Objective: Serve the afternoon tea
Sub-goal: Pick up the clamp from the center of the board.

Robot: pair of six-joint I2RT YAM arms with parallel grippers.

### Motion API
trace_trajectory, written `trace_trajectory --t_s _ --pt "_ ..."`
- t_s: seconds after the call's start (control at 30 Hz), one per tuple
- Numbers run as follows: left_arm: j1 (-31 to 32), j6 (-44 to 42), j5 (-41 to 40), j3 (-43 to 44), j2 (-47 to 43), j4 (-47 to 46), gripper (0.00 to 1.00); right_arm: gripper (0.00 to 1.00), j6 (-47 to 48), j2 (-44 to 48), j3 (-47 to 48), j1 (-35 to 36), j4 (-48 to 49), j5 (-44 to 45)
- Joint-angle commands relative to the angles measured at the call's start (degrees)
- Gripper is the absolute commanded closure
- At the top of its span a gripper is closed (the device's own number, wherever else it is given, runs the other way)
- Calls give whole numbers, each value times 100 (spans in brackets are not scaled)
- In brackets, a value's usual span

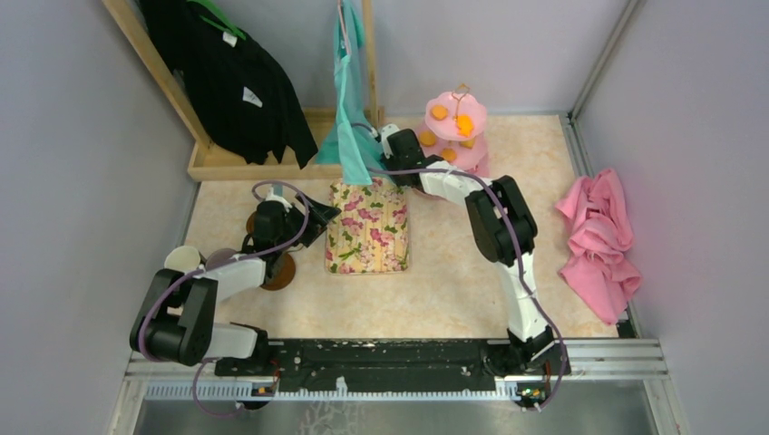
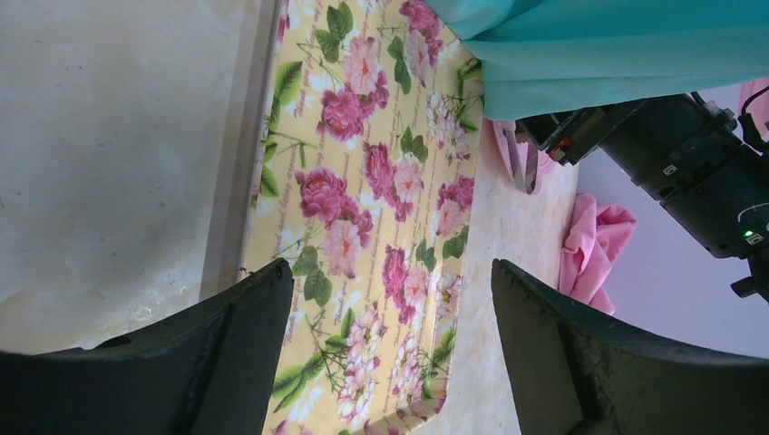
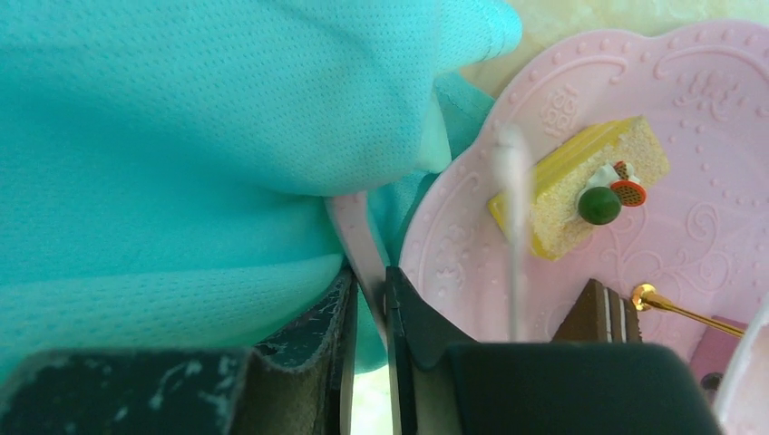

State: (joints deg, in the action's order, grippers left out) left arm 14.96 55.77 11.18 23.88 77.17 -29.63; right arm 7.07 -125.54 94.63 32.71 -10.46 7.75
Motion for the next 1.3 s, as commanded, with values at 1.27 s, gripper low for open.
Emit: trace_trajectory --t_s 1.27 --pt "-28 -197 -332 -164 -1199 1130 15 100 -1486 3645 -3118 720 93 978"
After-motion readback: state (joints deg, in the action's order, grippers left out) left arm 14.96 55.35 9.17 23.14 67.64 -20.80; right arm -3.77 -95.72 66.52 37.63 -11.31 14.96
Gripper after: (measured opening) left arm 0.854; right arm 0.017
